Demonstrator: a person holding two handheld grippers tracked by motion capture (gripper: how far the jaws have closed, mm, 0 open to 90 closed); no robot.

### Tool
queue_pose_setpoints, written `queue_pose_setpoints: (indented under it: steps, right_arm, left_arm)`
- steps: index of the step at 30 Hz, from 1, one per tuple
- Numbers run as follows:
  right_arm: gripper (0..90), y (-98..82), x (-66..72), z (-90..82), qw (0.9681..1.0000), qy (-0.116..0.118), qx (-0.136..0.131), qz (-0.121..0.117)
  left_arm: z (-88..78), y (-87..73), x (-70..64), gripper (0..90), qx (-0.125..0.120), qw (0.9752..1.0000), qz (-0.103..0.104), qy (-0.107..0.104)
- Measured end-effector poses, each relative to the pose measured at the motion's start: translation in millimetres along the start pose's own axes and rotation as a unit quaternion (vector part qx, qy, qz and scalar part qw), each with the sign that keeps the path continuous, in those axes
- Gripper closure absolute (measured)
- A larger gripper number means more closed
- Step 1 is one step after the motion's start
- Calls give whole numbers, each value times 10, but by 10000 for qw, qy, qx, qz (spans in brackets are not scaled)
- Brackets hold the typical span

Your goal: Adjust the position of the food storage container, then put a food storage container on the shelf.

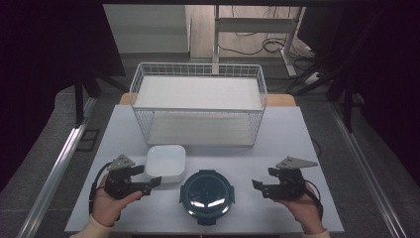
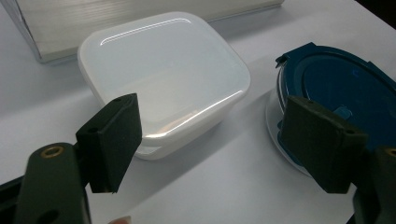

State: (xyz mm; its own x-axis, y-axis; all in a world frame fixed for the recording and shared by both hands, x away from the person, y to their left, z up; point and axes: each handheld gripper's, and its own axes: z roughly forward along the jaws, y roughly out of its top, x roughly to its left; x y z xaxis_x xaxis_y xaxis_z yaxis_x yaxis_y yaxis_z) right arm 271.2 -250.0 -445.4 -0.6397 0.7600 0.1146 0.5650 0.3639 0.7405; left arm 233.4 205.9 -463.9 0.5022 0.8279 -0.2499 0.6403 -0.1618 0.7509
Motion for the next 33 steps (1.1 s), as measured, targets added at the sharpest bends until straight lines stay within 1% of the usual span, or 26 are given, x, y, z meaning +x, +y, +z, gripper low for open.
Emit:
queue_pose_setpoints:
  steps: [4, 8, 11, 14, 16, 18, 19, 20, 21, 22, 23, 24, 26, 27, 28, 29, 30, 31, 32, 33]
  right_arm:
    - [239, 38, -6, -66, 9999, -3, -112, -14]
    - [235, 49, 13, -64, 9999, 15, -124, -56]
    - [215, 32, 6, -43, 9999, 26, -127, 6]
    - [186, 39, 15, -54, 9997, 69, -222, 77]
    - [166, 46, 34, -71, 9997, 69, -237, 84]
    - [151, 42, 53, -83, 9995, 153, -249, 119]
    - [142, 28, 61, -84, 9990, 291, -243, 253]
    - [142, 28, 61, -84, 9990, 291, -243, 253]
    - [132, 12, 74, -74, 9982, 414, -226, 379]
    - [132, 12, 74, -74, 9982, 414, -226, 379]
    - [130, 4, 94, -57, 9977, 484, -204, 420]
    - [130, 4, 94, -57, 9977, 484, -204, 420]
    - [132, 5, 115, -35, 9979, 505, -172, 356]
    - [133, 5, 128, -19, 9979, 522, -151, 341]
    - [133, 3, 148, 3, 9976, 588, -120, 358]
    - [128, -3, 181, 41, 9966, 704, -76, 416]
    - [128, -3, 181, 41, 9966, 704, -76, 416]
    - [128, -6, 204, 60, 9958, 773, -42, 480]
    - [128, -12, 226, 86, 9950, 839, -17, 541]
    - [128, -18, 244, 110, 9942, 904, 29, 584]
  left_arm:
    - [9, -3, -6, 202, 9, 10000, 11, -3]
    - [2, -4, -8, 212, 66, 10000, 3, -56]
    - [-17, -7, -20, 204, 45, 10000, -9, -29]
    - [-30, 6, -39, 175, 42, 10000, -39, -53]
    - [-30, 17, -59, 171, 36, 9998, -48, -168]
    - [-11, 21, -91, 167, 56, 9997, -50, -213]
    - [-2, 21, -108, 151, 59, 9996, -97, -271]
    - [4, 21, -124, 151, 70, 9993, -149, -333]
    - [7, 20, -138, 134, 74, 9991, -191, -377]
    - [6, 18, -154, 134, 72, 9988, -248, -420]
    - [1, 15, -169, 131, 50, 9984, -294, -471]
    - [-3, 12, -178, 131, 27, 9982, -319, -509]
    - [-4, 1, -195, 136, 10, 9972, -368, -643]
    - [5, -8, -207, 137, 17, 9964, -417, -734]
    - [13, -14, -213, 137, 24, 9959, -438, -791]
    - [37, -31, -232, 138, 53, 9933, -566, -1006]
    - [37, -31, -232, 138, 53, 9933, -566, -1006]
    - [49, -39, -239, 138, 59, 9914, -652, -1133]
    - [64, -48, -246, 138, 76, 9902, -678, -1216]
    - [81, -57, -263, 138, 109, 9901, -683, -1218]
